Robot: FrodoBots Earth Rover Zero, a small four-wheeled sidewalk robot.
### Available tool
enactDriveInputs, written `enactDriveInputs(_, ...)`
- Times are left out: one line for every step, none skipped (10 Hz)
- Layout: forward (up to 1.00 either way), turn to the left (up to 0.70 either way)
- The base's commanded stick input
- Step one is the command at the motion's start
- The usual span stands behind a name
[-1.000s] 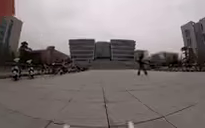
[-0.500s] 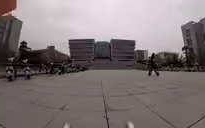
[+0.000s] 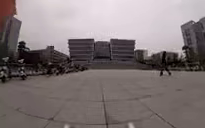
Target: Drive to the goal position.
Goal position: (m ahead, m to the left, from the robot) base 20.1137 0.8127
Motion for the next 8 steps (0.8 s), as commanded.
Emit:
enactDriveInputs(0.70,0.01)
enactDriveInputs(0.70,0.00)
enactDriveInputs(0.70,0.00)
enactDriveInputs(0.70,0.00)
enactDriveInputs(0.70,0.00)
enactDriveInputs(0.70,0.00)
enactDriveInputs(0.70,0.00)
enactDriveInputs(0.70,0.00)
